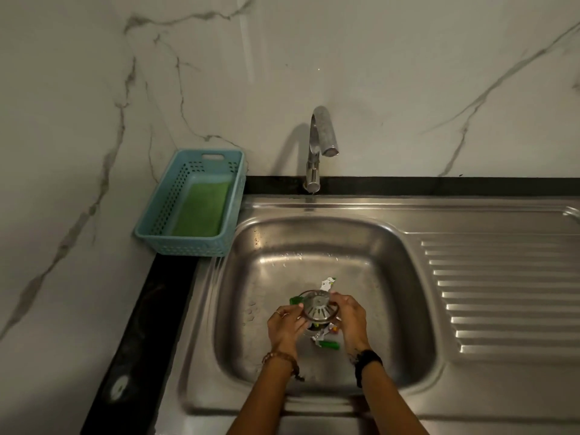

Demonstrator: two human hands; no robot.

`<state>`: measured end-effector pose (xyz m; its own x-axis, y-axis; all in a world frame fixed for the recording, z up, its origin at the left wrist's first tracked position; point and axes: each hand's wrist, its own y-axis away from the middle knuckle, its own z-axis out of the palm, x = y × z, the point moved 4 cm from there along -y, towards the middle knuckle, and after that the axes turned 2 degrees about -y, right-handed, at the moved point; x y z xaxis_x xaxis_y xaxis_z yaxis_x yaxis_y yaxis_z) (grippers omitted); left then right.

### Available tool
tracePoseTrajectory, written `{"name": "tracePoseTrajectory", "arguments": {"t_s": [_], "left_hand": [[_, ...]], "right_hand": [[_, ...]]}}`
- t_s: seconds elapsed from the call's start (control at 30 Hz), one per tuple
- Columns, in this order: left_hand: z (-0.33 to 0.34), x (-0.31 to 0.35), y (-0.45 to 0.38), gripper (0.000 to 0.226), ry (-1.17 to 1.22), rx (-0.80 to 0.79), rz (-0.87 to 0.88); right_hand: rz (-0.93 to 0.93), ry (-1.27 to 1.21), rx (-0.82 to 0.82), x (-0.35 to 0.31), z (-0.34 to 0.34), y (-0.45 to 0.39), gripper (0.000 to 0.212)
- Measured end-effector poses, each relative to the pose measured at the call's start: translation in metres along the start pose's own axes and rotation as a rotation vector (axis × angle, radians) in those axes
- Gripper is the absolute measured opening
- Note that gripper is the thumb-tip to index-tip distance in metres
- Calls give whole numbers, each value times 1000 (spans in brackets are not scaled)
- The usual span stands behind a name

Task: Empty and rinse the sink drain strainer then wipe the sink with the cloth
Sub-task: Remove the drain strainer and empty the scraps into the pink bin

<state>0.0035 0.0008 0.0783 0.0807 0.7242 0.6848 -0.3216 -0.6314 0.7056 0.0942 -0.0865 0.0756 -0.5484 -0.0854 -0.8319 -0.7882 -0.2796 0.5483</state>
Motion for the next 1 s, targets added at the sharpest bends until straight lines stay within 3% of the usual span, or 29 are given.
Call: {"name": "tracePoseTrajectory", "arguments": {"t_s": [0.07, 0.17, 0.23, 0.4, 0.57, 0.67, 0.8, 1.0], "left_hand": [[-2, 4, 9, 16, 37, -65, -31], [-7, 12, 16, 15, 13, -142, -32], [-8, 15, 18, 27, -49, -207, -32], [10, 23, 25, 32, -231, -335, -11], [62, 23, 38, 29, -252, -413, 31], [106, 17, 37, 18, -284, -431, 90], [172, 4, 30, 19, -363, -415, 165], [257, -11, 13, 23, -474, -280, 289]], "right_hand": [[-10, -7, -36, -3, 0, 13, 10], [29, -94, -41, -6, -4, 28, 39], [28, -107, -39, -11, -8, 35, 47], [-118, -81, -34, -32, -33, 45, 27], [-263, 33, 34, -71, -73, 31, 21], [-320, 120, 110, -95, -102, 12, 25], [-360, 131, 209, -128, -145, -23, 32], [-374, 217, 150, -165, -187, -82, 43]]}}
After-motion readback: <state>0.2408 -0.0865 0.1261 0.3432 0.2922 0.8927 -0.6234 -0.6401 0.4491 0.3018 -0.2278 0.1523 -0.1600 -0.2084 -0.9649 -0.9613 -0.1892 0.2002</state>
